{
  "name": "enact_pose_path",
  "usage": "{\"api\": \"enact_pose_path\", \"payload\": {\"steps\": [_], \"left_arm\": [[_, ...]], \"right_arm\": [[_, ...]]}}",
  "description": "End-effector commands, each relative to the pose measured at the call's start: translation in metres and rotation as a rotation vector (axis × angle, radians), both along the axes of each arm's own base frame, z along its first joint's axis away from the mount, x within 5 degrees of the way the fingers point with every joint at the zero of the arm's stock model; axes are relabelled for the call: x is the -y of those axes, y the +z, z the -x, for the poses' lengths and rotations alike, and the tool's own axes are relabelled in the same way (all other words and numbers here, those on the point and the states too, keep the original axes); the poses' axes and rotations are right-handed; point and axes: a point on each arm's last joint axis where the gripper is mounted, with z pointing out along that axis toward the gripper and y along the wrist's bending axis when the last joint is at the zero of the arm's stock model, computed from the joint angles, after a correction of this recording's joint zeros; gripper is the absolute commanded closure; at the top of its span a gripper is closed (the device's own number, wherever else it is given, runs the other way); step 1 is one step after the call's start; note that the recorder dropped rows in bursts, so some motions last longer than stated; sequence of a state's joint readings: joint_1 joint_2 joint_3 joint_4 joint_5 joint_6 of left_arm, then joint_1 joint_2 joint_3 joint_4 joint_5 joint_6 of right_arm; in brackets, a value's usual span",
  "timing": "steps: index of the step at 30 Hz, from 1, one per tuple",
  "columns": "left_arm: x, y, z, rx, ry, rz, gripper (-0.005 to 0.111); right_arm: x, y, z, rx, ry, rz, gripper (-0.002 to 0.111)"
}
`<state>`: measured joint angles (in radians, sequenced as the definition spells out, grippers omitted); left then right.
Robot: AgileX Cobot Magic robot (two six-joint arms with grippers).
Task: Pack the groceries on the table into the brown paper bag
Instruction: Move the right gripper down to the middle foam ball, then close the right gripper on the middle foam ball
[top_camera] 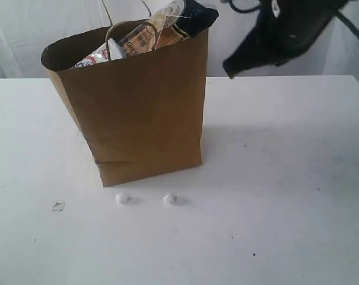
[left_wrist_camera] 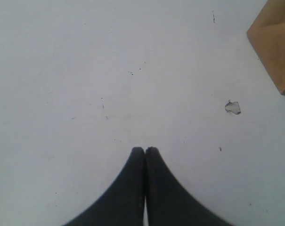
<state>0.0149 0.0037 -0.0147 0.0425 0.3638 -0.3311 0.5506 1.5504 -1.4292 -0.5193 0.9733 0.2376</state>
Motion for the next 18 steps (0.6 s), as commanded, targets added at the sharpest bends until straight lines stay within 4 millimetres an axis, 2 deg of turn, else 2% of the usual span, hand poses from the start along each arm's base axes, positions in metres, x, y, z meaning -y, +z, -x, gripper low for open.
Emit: {"api": "enact_pose_path", "payload": {"steps": [1,4,6,9,12,18], "left_arm": [[0.001,-0.007,0.001,-0.036,-0.004,0.013,0.107],[0.001,-0.007,0.001,-0.036,-0.004,0.013,0.107],[0.001,-0.007,0.001,-0.036,-0.004,0.013,0.107],[0.001,-0.007,0.001,-0.036,-0.004,0.013,0.107],[0.001,-0.007,0.001,-0.036,-0.004,0.013,0.107],[0.001,-0.007,0.001,-0.036,-0.004,0.013,0.107]], "right_arm": [[0.02,-0.036,0.029,-0.173,0.053,-0.164,0.108],[0.0,-0.075,0.044,-0.351,0.205,-0.311,0.108],[-0.029,-0.101,0.047,-0.481,0.284,-0.483,0.108],[-0.062,-0.13,0.043,-0.519,0.457,-0.464,0.108],[-0.096,-0.159,0.033,-0.505,0.608,-0.362,0.107],[-0.117,-0.174,0.017,-0.451,0.64,-0.322,0.089]]}}
